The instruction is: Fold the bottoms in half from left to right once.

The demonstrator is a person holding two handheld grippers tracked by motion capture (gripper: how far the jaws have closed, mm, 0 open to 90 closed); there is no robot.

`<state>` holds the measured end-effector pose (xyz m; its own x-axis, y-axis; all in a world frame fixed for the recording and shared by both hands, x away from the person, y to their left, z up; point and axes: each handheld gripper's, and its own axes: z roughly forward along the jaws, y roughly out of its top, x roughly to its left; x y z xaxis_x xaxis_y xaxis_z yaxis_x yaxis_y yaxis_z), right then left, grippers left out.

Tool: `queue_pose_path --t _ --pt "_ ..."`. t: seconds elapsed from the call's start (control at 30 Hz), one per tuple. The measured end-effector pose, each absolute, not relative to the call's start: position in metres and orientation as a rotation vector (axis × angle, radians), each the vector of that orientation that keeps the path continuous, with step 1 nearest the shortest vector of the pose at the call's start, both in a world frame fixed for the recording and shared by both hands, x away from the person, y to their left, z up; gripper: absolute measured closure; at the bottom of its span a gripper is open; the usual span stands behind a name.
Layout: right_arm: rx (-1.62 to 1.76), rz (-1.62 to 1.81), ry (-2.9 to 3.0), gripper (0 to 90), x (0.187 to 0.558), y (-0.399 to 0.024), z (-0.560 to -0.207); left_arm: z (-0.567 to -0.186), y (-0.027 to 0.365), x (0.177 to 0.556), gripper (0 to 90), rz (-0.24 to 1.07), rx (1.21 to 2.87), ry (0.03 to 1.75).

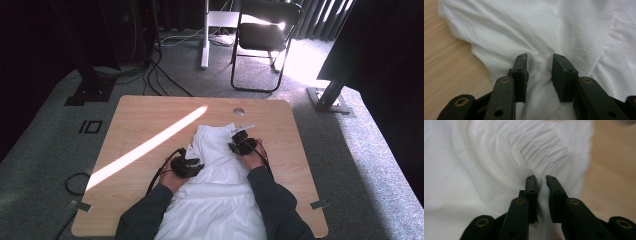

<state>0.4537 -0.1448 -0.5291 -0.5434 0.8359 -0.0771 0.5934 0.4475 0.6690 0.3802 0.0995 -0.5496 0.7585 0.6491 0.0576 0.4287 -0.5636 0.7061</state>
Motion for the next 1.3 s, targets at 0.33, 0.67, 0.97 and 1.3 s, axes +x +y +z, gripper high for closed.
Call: queue_pose_path --t 0.33,0.67,0.97,1.3 --pt "1.254 0.945 2.213 66.7 0.461 -0.16 -0.527 -0.55 0.098 0.382 62.5 0.404 2.247 0.813" --pt "1.376 0.926 2.25 46.0 0.474 -0.168 -0.548 -0.55 0.1 0.382 61.4 0.389 2.242 0.816" --pt "1.38 0.913 2.269 61.7 0.45 -0.165 -0.546 -0.551 0.11 0.367 61.6 0.379 2.241 0.813" --pt "1.348 0.929 2.278 61.7 0.423 -0.16 -0.548 -0.551 0.119 0.34 61.5 0.364 2.252 0.793"
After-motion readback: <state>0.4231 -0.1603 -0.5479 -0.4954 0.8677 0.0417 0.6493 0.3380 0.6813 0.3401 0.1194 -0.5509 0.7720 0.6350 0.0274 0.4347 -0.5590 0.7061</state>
